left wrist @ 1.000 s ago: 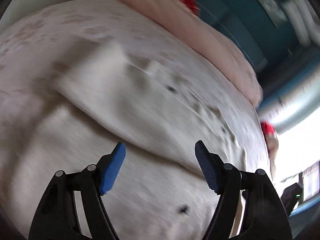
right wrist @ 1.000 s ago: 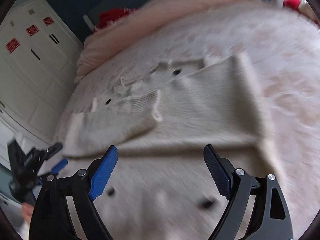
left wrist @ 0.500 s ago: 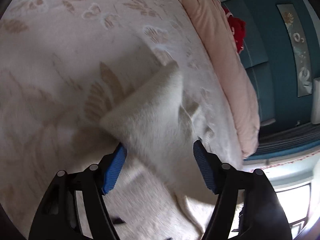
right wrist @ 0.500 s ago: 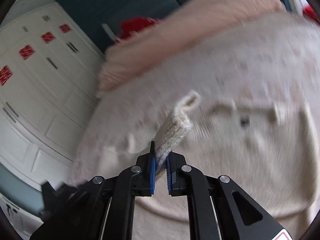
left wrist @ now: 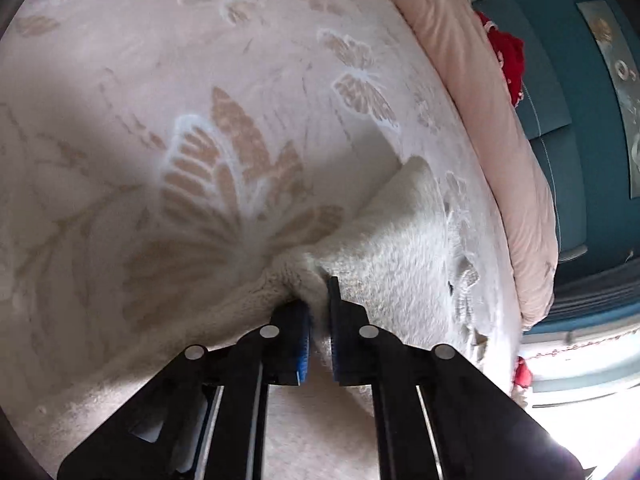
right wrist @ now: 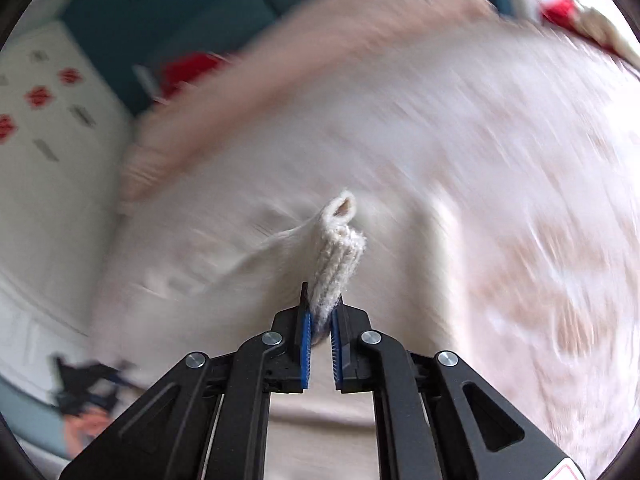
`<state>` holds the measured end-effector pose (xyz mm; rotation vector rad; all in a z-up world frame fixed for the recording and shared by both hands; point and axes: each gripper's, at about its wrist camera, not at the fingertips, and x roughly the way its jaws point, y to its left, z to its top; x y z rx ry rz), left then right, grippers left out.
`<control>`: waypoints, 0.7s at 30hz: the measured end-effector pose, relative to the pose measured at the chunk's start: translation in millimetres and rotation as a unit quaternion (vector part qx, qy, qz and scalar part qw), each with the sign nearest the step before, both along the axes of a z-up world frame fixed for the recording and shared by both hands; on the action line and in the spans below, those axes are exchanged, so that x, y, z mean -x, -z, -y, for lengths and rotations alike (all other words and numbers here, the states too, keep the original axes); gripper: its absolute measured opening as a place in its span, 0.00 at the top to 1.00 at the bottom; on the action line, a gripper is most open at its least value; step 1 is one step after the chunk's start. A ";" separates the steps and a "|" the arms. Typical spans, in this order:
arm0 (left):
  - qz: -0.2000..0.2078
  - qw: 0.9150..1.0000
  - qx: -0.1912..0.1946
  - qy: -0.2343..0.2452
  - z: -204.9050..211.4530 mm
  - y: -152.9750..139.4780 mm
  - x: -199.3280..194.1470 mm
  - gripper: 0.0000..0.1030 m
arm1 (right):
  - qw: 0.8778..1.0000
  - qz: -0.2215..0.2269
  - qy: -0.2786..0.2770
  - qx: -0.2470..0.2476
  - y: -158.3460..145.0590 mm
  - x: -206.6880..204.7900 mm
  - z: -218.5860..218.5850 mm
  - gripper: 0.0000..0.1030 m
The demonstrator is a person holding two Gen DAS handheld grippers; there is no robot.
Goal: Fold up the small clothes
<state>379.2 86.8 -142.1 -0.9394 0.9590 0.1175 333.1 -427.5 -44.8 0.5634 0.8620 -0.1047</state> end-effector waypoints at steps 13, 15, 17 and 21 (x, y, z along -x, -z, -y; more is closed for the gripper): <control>0.130 0.981 -0.129 0.063 21.9 13.9 15.4 0.88 | 0.996 0.068 0.035 0.051 -36.8 49.3 -39.9 0.58; 0.136 0.981 -0.125 0.062 20.2 14.5 17.1 0.87 | 0.995 0.067 -0.065 0.028 -49.5 11.4 -92.2 0.48; 0.143 0.980 -0.122 0.061 21.3 14.7 18.5 0.87 | 0.983 0.063 -0.174 0.006 -49.7 -41.6 -158.1 0.48; 0.153 0.979 -0.120 0.060 22.6 18.0 21.7 0.87 | 0.954 0.026 -0.295 0.050 -29.1 -130.7 -273.5 0.47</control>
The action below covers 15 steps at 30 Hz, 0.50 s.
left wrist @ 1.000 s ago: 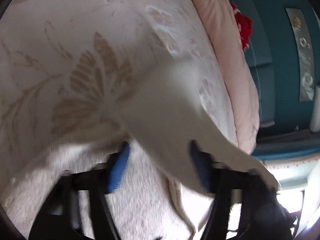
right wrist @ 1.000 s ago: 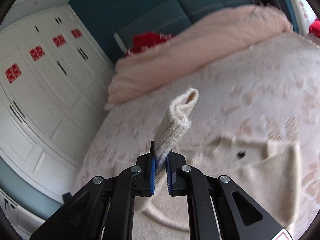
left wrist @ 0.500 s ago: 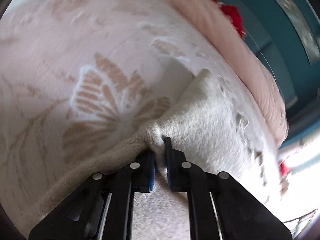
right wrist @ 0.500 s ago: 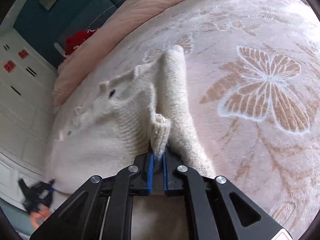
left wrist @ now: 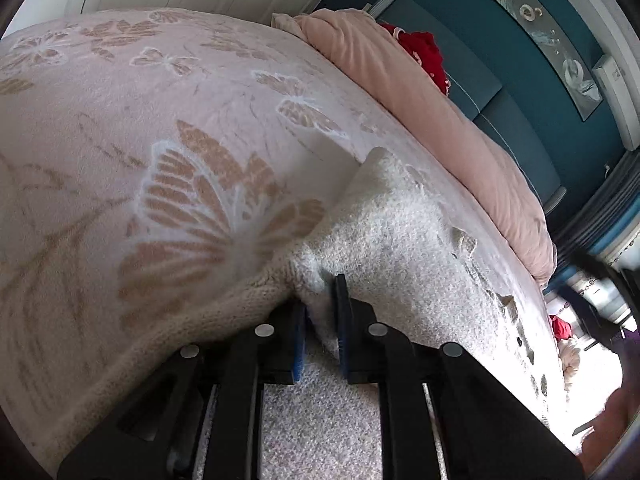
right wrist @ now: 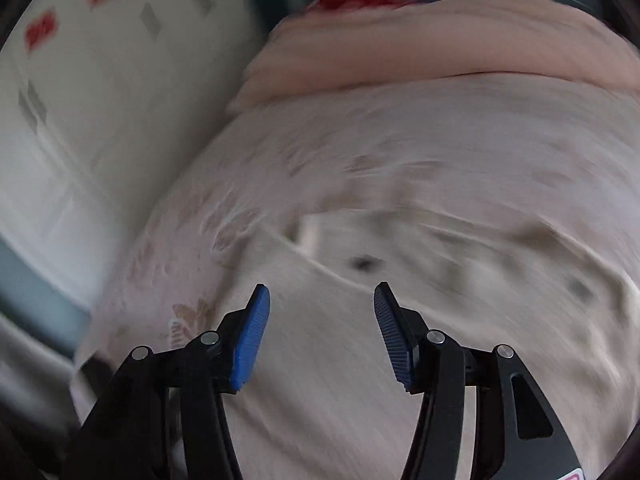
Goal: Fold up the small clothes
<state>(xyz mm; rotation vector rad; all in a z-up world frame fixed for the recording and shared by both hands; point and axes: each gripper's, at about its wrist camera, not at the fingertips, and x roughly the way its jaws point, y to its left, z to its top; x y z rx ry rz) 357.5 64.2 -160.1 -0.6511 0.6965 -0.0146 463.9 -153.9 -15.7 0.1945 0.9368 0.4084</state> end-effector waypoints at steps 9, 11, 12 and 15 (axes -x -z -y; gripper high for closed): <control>0.017 1.000 -0.010 0.000 2.9 4.2 5.2 0.87 | 0.988 -0.081 -0.107 0.077 62.0 -93.0 -108.7 0.93; 0.020 1.000 -0.011 -0.001 3.3 4.7 6.5 0.87 | 0.988 -0.061 -0.116 0.085 58.0 -97.7 -119.0 0.96; 0.021 1.000 -0.013 -0.001 3.9 4.4 7.1 0.87 | 0.989 -0.047 -0.115 0.084 57.3 -107.6 -125.1 0.96; 0.020 1.000 -0.020 -0.002 6.6 3.6 8.4 0.87 | 0.988 -0.036 -0.094 0.116 69.8 -127.0 -141.7 0.97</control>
